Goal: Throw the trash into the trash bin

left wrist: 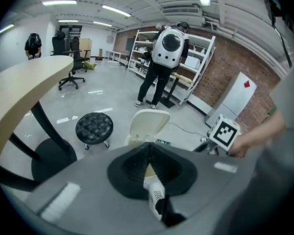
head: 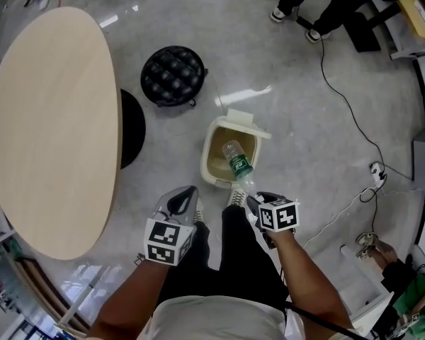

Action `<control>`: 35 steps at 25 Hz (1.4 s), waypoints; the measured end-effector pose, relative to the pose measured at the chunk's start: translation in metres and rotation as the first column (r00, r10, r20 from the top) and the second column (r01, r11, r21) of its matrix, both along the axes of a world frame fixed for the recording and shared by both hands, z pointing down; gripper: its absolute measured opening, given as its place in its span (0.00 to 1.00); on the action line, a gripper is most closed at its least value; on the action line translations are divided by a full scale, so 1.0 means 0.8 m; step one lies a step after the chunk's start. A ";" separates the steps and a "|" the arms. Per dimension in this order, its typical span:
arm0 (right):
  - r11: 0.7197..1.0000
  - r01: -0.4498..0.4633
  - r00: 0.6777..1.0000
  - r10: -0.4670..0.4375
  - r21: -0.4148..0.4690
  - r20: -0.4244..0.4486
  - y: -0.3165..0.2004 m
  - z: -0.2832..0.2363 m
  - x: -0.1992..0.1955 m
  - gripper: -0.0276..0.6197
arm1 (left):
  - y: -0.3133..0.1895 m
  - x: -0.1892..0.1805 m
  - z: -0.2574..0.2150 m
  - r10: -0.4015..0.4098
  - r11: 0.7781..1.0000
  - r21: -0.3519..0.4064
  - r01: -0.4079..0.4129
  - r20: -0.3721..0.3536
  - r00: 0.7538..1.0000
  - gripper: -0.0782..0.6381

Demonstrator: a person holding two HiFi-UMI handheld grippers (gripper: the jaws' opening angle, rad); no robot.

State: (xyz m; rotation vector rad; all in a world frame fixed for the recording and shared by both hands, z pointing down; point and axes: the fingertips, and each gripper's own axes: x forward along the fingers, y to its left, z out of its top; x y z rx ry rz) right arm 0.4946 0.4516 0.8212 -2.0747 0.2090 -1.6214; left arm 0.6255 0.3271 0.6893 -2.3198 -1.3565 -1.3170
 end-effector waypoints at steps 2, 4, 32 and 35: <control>1.000 -0.006 1.000 0.005 0.004 0.022 0.004 0.017 0.007 0.28 | 0.005 0.009 0.016 -0.007 1.000 0.018 0.007 0.002 1.000 0.12; 1.000 -0.022 0.998 0.022 0.013 0.051 0.008 0.034 0.011 0.28 | 0.011 0.008 0.034 -0.005 1.000 0.030 0.004 0.026 1.000 0.12; 0.974 -0.164 0.979 0.143 0.153 0.143 -0.004 0.163 0.099 0.40 | 0.023 -0.018 0.163 -0.054 0.995 0.096 0.039 0.149 0.987 0.12; 0.976 -0.136 0.986 0.116 0.170 0.123 -0.010 0.150 0.095 0.40 | 0.025 -0.018 0.158 -0.046 0.995 0.092 0.033 0.144 0.988 0.12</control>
